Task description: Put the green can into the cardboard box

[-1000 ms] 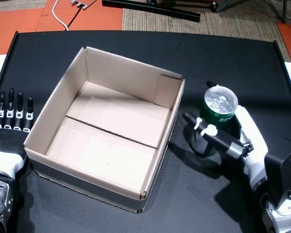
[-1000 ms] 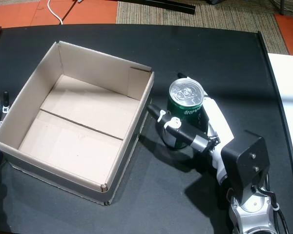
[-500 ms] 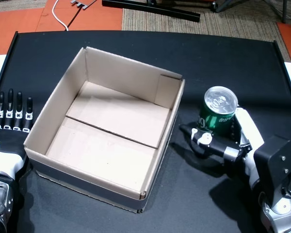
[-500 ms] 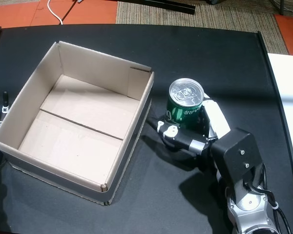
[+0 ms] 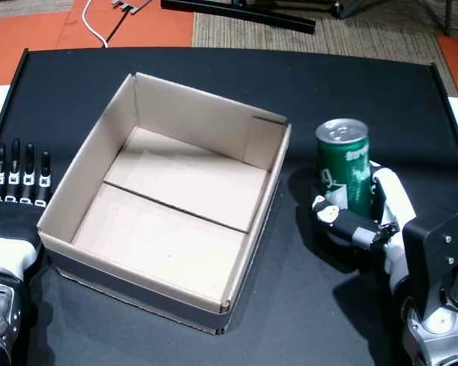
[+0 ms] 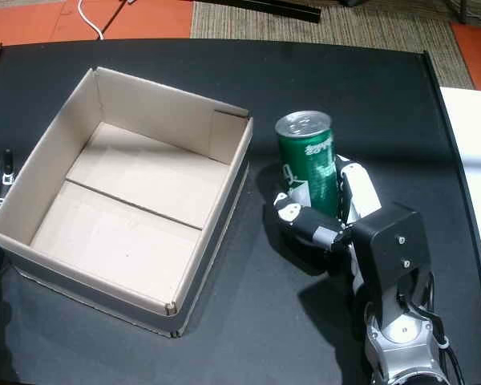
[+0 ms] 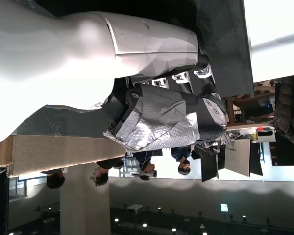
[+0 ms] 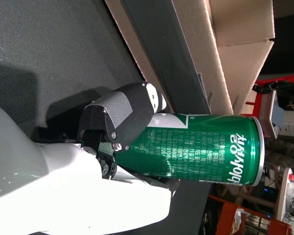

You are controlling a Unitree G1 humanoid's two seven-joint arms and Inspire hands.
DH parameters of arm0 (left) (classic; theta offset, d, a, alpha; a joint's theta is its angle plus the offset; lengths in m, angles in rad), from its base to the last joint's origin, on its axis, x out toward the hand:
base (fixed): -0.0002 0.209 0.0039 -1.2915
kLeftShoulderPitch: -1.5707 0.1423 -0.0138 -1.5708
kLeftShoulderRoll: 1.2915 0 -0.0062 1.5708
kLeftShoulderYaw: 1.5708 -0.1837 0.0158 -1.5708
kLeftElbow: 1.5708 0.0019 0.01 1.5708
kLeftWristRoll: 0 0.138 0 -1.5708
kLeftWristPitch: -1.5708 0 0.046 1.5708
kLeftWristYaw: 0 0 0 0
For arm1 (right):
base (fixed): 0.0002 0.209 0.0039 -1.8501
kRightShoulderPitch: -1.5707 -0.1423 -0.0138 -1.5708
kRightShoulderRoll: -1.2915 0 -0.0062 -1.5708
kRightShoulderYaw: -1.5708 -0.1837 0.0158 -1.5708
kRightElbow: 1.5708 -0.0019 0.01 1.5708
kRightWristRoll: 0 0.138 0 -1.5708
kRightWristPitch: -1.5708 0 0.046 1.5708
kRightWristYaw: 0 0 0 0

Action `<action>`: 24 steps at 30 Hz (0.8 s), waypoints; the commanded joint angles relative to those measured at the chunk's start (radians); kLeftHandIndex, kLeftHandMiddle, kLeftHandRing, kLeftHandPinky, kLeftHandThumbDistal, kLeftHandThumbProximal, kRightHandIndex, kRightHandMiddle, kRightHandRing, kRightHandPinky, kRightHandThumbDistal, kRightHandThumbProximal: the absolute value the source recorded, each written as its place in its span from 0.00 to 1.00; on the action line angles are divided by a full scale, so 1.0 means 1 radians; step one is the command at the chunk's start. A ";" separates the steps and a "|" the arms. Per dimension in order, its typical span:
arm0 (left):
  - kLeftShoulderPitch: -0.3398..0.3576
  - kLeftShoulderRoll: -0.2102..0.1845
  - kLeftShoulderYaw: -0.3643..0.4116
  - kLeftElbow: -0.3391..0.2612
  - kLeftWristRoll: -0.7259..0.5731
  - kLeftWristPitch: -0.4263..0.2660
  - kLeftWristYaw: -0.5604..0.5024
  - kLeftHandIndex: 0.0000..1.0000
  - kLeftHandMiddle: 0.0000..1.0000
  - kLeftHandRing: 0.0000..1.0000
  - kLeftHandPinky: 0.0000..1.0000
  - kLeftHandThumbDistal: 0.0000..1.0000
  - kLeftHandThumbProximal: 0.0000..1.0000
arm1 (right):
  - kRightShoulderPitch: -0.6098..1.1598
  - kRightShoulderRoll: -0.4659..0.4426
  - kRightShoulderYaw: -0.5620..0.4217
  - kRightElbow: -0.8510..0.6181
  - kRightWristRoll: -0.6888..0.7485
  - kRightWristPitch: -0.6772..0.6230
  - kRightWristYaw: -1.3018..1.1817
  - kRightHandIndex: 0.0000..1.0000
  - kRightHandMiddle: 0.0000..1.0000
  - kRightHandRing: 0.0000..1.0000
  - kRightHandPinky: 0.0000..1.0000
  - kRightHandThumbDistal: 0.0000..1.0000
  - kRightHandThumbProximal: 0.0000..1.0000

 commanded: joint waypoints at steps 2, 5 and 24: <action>0.056 -0.008 -0.002 0.032 0.008 -0.005 0.042 0.55 0.58 0.70 0.80 0.00 0.63 | -0.016 0.008 -0.029 0.000 0.035 -0.001 0.030 0.41 0.36 0.38 0.47 0.13 0.00; 0.053 -0.006 -0.001 0.032 0.008 -0.004 0.054 0.55 0.58 0.70 0.81 0.00 0.64 | -0.017 0.006 -0.028 0.000 0.027 -0.007 0.025 0.36 0.32 0.35 0.46 0.11 0.00; 0.046 -0.017 -0.002 0.036 0.011 -0.016 0.062 0.55 0.58 0.69 0.80 0.00 0.60 | -0.065 -0.062 0.129 -0.034 -0.159 -0.163 -0.182 0.11 0.23 0.37 0.24 0.00 0.35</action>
